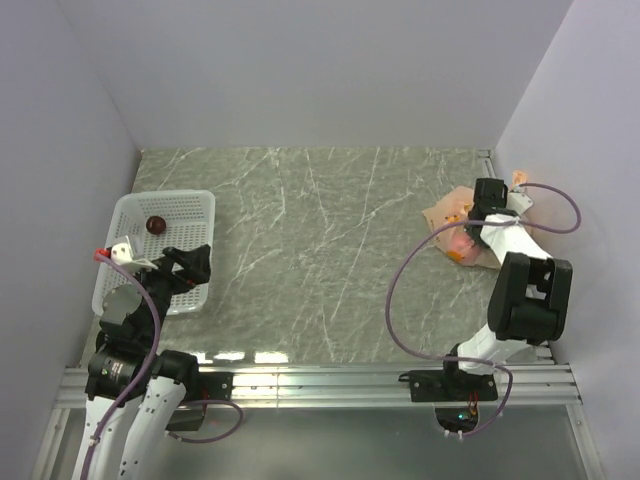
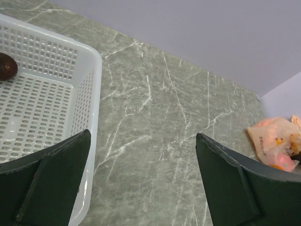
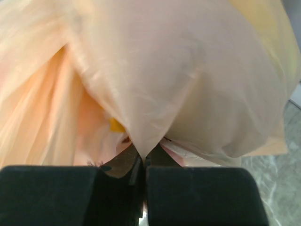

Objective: Untie the knot of the plastic bag and take out the fruit

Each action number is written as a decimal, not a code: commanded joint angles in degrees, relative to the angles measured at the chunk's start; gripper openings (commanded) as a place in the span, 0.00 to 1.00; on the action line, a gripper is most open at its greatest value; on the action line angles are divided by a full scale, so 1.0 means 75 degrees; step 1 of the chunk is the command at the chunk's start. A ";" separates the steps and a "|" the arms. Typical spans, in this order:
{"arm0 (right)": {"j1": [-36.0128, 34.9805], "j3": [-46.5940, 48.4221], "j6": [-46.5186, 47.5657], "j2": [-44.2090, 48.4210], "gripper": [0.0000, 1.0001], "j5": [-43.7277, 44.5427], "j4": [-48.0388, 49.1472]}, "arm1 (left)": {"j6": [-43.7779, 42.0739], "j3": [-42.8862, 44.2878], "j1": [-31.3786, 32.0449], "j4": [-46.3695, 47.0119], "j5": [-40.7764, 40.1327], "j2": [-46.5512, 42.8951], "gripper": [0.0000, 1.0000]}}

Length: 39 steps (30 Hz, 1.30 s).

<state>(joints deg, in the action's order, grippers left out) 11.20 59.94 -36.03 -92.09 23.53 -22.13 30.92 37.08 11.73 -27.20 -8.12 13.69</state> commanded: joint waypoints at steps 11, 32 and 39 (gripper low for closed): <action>-0.5471 -0.1289 0.2049 0.3124 0.00 -0.1672 0.0454 | -0.0431 0.0153 0.0019 0.0721 0.2019 0.1173 0.99; -0.8783 -0.1878 0.1253 0.6371 0.80 -0.1323 -0.0986 | 0.1010 0.1149 0.2102 0.1399 0.3042 0.4664 0.99; -0.7531 -0.1722 0.1593 0.5355 0.79 -0.1107 -0.0299 | 0.0332 0.3301 0.3838 0.0933 0.1106 0.7300 0.99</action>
<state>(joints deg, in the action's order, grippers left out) -50.19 47.62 -24.53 -46.61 15.46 -26.55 36.07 54.33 37.78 -20.64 8.10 63.64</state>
